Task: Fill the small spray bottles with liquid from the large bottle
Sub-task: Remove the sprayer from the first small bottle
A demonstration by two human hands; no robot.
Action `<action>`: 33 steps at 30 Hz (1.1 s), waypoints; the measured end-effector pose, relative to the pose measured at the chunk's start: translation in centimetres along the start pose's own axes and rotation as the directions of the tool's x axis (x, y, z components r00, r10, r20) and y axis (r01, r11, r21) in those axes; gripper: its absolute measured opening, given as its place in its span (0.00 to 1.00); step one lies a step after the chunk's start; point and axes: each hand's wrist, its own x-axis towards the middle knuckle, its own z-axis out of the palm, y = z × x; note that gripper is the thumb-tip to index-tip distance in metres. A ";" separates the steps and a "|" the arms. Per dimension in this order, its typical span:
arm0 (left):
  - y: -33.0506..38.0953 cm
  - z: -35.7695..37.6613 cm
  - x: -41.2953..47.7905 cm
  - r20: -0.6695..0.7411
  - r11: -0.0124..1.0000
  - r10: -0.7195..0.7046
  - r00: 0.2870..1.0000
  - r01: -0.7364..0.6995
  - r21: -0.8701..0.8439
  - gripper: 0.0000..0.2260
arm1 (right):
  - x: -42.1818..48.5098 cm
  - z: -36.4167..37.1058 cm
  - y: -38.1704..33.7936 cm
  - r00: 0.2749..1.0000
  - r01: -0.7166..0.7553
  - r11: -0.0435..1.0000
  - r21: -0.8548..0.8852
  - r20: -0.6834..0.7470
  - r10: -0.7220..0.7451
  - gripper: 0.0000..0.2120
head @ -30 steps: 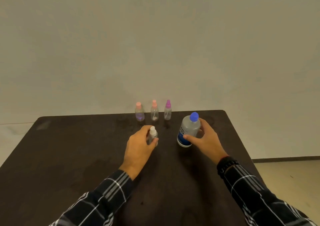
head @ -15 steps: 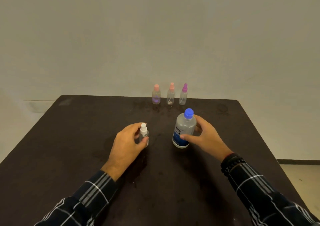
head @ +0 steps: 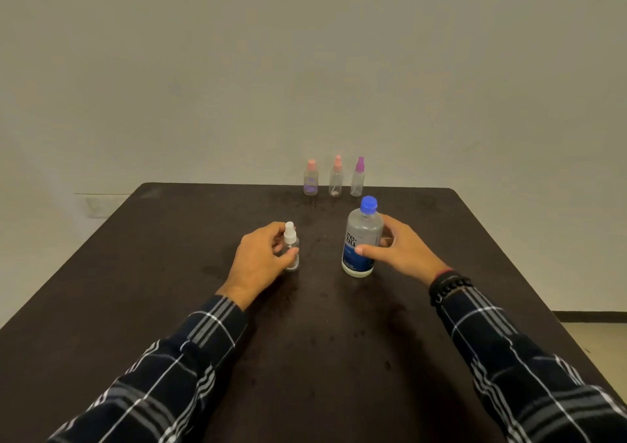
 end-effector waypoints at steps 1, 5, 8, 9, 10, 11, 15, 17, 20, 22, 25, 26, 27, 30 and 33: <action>0.1 -0.2 -0.1 0.000 1.000 -0.002 1.000 0.002 0.016 0.16 | -0.1 -0.1 -0.2 1.000 -0.015 1.000 -0.008 0.010 0.015 0.36; 0.6 -1.1 -0.1 0.024 0.998 -0.025 0.999 0.024 0.059 0.11 | -0.7 0.1 -1.0 0.999 -0.041 0.999 0.015 0.035 0.041 0.38; 0.5 -1.4 -0.2 0.088 0.996 -0.026 0.996 0.018 0.090 0.15 | -1.6 0.5 -1.0 0.995 -0.083 0.996 0.030 0.060 0.081 0.43; 0.4 -1.5 -0.2 0.100 0.995 -0.029 0.995 0.020 0.095 0.16 | -2.1 0.8 -1.2 0.994 -0.105 0.993 0.047 0.013 0.105 0.44; 0.3 -1.7 -0.2 0.106 0.995 -0.033 0.994 0.023 0.093 0.16 | -2.7 1.3 -1.5 0.988 -0.117 0.990 0.073 -0.089 0.124 0.44; 0.2 -1.7 -0.2 0.110 0.996 -0.037 0.993 0.028 0.082 0.17 | -3.6 2.1 -1.9 0.961 -0.108 0.989 0.099 -0.245 0.129 0.40; 0.0 -1.5 -0.4 0.108 0.998 -0.065 0.992 0.064 0.017 0.17 | -6.6 6.1 -3.7 0.683 0.152 0.988 0.023 -0.725 -0.088 0.08; -0.1 -1.3 -0.8 0.091 0.994 -0.089 0.992 0.094 -0.053 0.16 | -6.5 8.1 -4.7 0.757 0.257 0.966 0.024 -0.627 -0.185 0.04; -0.3 -1.0 -1.2 0.080 0.977 -0.132 0.988 0.143 -0.157 0.18 | -4.7 11.2 -6.6 0.922 0.161 0.986 0.047 -0.364 -0.133 0.05; -0.3 -0.9 -1.4 0.071 0.968 -0.145 0.987 0.157 -0.197 0.18 | -2.9 12.8 -7.4 0.959 0.044 0.986 0.160 -0.284 0.003 0.11; -0.6 -0.8 -1.5 0.070 0.965 -0.151 0.986 0.163 -0.206 0.17 | -0.6 14.4 -7.8 0.955 -0.012 0.976 0.218 -0.287 0.076 0.11; -0.7 -0.7 -1.5 0.072 0.965 -0.153 0.986 0.165 -0.205 0.17 | -0.1 14.6 -7.9 0.947 -0.027 0.977 0.210 -0.309 0.092 0.10; -0.7 -0.7 -1.5 0.072 0.964 -0.154 0.985 0.166 -0.207 0.16 | 0.2 14.8 -7.9 0.939 -0.040 0.978 0.204 -0.328 0.107 0.10; -0.9 -0.7 -1.4 0.069 0.971 -0.139 0.988 0.150 -0.188 0.16 | 0.5 14.8 -7.9 0.931 -0.049 0.985 0.168 -0.349 0.106 0.08; -0.8 -0.8 -1.3 0.079 0.971 -0.123 0.989 0.137 -0.194 0.14 | 0.9 14.1 -7.3 0.960 0.000 1.000 0.030 -0.281 0.009 0.08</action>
